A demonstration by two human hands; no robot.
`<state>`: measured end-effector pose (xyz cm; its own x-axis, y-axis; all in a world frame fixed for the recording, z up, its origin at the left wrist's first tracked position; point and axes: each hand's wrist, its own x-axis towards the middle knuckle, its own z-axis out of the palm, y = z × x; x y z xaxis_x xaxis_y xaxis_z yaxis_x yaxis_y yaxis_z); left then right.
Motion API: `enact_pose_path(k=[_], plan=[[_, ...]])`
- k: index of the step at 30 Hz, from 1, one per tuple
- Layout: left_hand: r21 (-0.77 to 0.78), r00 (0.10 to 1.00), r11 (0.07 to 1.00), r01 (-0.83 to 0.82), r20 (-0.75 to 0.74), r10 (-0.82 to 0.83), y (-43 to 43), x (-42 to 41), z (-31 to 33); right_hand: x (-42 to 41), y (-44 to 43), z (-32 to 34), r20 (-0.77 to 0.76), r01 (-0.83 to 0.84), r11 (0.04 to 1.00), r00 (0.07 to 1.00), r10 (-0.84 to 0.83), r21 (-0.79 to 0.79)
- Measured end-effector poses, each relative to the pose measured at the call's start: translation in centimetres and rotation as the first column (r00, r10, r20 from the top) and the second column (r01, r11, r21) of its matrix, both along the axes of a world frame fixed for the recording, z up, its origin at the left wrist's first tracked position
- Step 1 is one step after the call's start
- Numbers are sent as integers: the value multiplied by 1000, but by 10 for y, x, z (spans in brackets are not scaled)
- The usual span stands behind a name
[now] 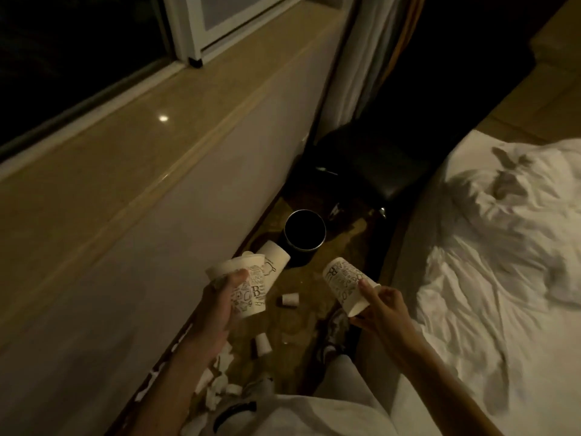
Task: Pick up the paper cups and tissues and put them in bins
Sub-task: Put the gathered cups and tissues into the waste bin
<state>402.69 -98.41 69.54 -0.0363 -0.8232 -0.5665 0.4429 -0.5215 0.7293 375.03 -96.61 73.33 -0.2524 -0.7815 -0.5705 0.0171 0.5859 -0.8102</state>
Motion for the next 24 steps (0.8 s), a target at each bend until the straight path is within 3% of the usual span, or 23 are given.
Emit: enact_pose_path(k=[8,16,21,24], plan=[[149,968,958,-245,-11,249,-86,-88,-53,-50,-163,-57,35,-330,942,944,329,57],[358,833,779,-515,-6,553,-154,-215,-81,-123,-295,-107,36,-559,805,825,564,198],[455,794,681,-573,101,600,-188,-243,-107,-132,-324,-140,81,-562,775,821,565,289],[553,770,630,-546,35,637,-216,-249,-137,-135,-344,-174,67,-577,744,803,592,337]])
